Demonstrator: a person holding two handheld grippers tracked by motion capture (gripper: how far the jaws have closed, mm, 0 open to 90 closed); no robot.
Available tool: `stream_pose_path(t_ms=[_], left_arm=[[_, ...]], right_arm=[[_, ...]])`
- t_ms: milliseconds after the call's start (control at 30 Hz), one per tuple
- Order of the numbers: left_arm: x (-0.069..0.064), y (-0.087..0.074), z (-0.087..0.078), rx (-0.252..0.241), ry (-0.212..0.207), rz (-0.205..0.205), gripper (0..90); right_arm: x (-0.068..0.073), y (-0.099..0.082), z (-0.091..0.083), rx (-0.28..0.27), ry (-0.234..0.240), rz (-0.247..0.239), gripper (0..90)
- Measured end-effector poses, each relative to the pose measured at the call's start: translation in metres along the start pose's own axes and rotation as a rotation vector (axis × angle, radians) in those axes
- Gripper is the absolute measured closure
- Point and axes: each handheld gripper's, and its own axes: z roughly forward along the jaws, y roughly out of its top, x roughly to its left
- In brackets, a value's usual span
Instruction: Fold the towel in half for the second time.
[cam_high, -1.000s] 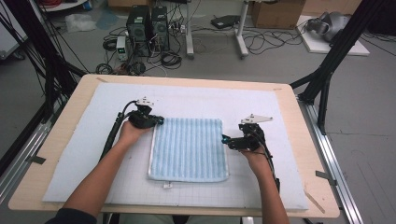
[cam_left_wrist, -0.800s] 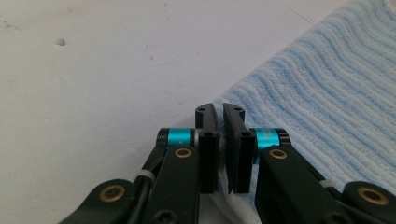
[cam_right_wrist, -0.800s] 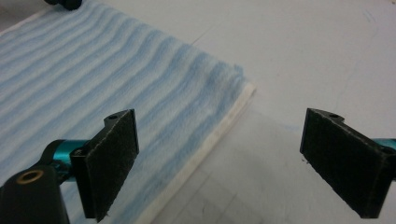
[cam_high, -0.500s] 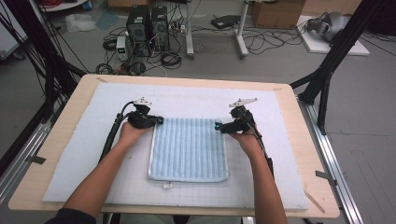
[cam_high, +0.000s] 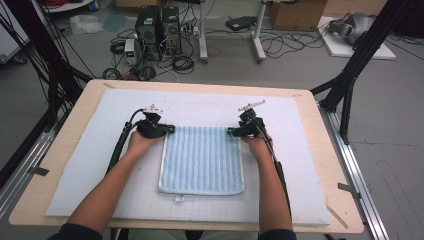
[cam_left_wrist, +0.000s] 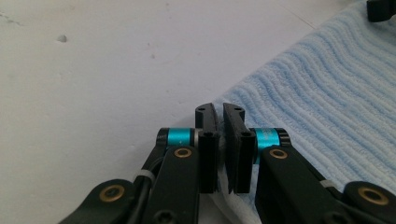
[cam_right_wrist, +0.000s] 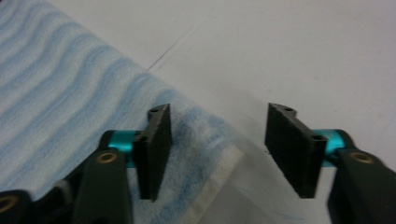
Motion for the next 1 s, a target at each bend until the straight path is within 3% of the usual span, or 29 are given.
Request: stream_pose_path(t_ms=[67,200,300,367,467,600,700,833,1000], left_arm=[[0.000,0.000,0.000,-0.003,-0.001,0.001,84.3],[-0.001,0.000,0.000,-0.006,0.002,0.005,84.9],[-0.001,0.002,-0.001,-0.019,0.021,0.010,85.4],[0.001,0.004,-0.002,-0.060,0.039,-0.011,85.5],[0.005,0.011,-0.006,-0.112,0.062,-0.036,85.7],[0.008,0.028,-0.014,-0.195,0.051,-0.054,86.2],[0.007,0.033,-0.020,-0.207,0.042,-0.036,86.1],[0.003,0.030,-0.028,-0.215,0.023,-0.031,86.0],[-0.007,0.024,-0.037,-0.230,0.012,-0.017,86.0]], right_arm=[[0.002,0.000,0.002,0.017,0.001,-0.009,50.8],[0.003,0.000,0.000,0.028,0.042,-0.017,77.6],[0.008,0.003,-0.001,0.029,0.017,-0.050,83.1],[0.009,0.005,-0.003,0.001,-0.015,-0.072,84.7],[0.009,0.009,-0.007,-0.061,-0.045,-0.052,85.5],[0.007,0.015,-0.013,-0.156,-0.106,-0.029,85.5],[0.006,0.015,-0.018,-0.207,-0.081,0.013,85.5],[0.007,0.015,-0.026,-0.207,-0.066,-0.018,85.4],[0.013,0.010,-0.038,-0.248,-0.037,-0.031,85.3]])
